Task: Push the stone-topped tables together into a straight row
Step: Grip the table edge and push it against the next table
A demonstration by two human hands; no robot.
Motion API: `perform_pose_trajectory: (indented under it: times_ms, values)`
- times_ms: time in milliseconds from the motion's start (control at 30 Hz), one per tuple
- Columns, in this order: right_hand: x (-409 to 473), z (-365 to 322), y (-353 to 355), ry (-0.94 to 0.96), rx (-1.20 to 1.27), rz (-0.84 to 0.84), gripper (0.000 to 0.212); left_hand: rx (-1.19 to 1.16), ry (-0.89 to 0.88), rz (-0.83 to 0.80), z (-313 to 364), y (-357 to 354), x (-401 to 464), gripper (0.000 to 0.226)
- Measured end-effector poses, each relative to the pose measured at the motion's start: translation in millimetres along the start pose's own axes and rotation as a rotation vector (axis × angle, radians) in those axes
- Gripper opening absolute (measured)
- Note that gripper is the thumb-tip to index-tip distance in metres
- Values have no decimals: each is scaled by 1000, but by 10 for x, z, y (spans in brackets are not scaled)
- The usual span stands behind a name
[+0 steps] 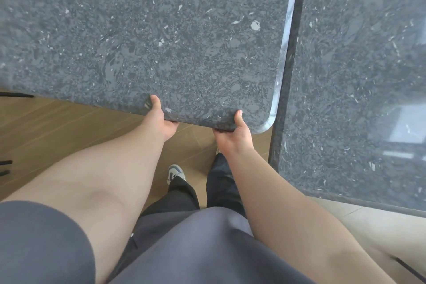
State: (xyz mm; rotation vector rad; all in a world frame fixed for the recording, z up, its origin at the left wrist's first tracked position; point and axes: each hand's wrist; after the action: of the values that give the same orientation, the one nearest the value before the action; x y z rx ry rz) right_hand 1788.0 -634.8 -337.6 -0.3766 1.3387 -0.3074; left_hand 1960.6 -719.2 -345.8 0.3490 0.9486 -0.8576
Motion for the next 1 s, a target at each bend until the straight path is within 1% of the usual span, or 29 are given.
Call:
perform_pose_trajectory:
  times_ms: [133,300,367,467,567,633,700,767,833,900,1000]
  values:
    - [1,-30,-8,25,-11,3,46,-6,15,-20,-8,-14,12,60]
    - [60,20,-19,85,-6,44,48,-18,59,-83,1,37,59,49]
    - [93,36,-16,123,-12,63,49,-28,81,-129,3,63,90,49]
    - [132,111,-25,190,-33,116,51,-40,88,-147,17,127,128,50]
    - [123,144,-50,225,-58,140,45,-28,70,-158,69,204,138,39]
    - [96,189,-69,232,-44,141,45,-66,76,-165,159,302,189,38]
    - [86,255,-82,228,-19,143,49,-121,84,-181,288,392,251,39]
    - [106,356,-119,206,12,128,52,-122,68,-174,396,451,320,38]
    - [154,446,-149,200,47,78,50,-129,30,-169,447,497,364,30]
    - [184,475,-149,195,93,3,46,-158,31,-201,464,523,408,25]
    - [211,487,-91,195,72,-78,42,-203,23,-251,481,551,428,21]
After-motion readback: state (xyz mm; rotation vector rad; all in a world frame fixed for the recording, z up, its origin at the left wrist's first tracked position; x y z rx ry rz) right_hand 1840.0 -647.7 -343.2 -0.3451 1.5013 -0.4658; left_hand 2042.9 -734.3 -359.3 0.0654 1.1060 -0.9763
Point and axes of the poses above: each hand's wrist, its own x-axis towards the middle knuckle, its own y-axis out of the back of the hand, z = x × y, and after that the axes turned 11 degrees about -y, right-handed
